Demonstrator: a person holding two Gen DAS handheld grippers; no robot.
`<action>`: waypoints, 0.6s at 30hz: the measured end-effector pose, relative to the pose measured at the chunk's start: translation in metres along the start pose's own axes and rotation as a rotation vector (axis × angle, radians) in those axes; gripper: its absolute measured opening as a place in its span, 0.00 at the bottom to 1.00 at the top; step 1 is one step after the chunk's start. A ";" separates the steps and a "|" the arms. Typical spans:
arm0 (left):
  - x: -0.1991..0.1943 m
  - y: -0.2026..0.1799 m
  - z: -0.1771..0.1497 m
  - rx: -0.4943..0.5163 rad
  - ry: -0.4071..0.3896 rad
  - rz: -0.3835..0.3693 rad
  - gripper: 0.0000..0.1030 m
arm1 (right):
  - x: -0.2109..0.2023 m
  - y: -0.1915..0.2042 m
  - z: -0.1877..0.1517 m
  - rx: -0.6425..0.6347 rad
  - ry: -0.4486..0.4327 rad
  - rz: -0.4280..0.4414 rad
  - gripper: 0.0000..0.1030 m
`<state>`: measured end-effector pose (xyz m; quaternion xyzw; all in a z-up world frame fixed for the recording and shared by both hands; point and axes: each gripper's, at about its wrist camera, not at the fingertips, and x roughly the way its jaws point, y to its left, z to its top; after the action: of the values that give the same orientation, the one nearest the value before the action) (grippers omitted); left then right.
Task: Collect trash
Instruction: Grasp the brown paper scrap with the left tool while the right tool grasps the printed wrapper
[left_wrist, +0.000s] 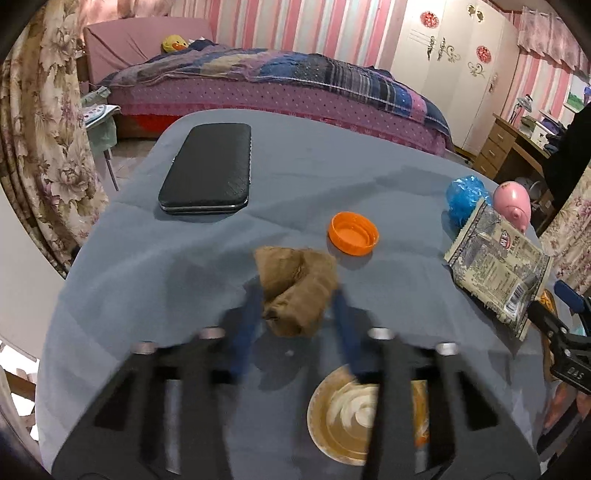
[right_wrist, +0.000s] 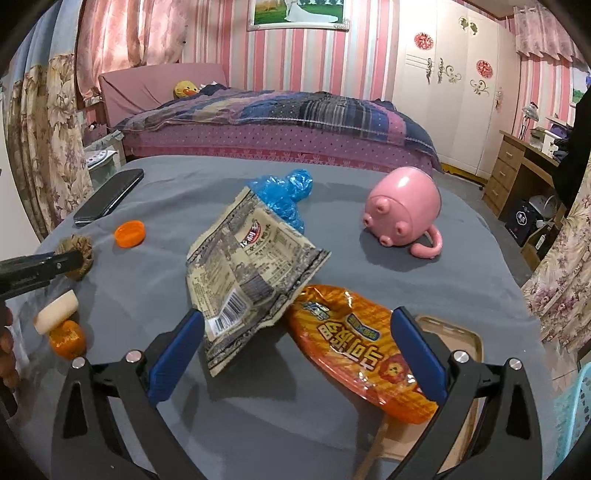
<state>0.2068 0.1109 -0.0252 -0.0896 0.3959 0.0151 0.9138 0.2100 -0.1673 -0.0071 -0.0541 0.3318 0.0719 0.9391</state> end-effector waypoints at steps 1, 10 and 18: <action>-0.005 0.000 0.001 -0.003 -0.016 0.004 0.25 | 0.001 0.001 0.001 -0.002 0.001 0.002 0.95; -0.036 0.002 0.003 -0.020 -0.082 0.046 0.25 | 0.020 0.014 0.013 -0.029 0.007 0.040 0.81; -0.052 -0.015 -0.002 0.038 -0.081 0.071 0.25 | 0.025 0.023 0.017 -0.042 -0.006 0.109 0.33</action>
<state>0.1709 0.0983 0.0134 -0.0575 0.3617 0.0438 0.9295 0.2360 -0.1393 -0.0114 -0.0557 0.3297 0.1301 0.9334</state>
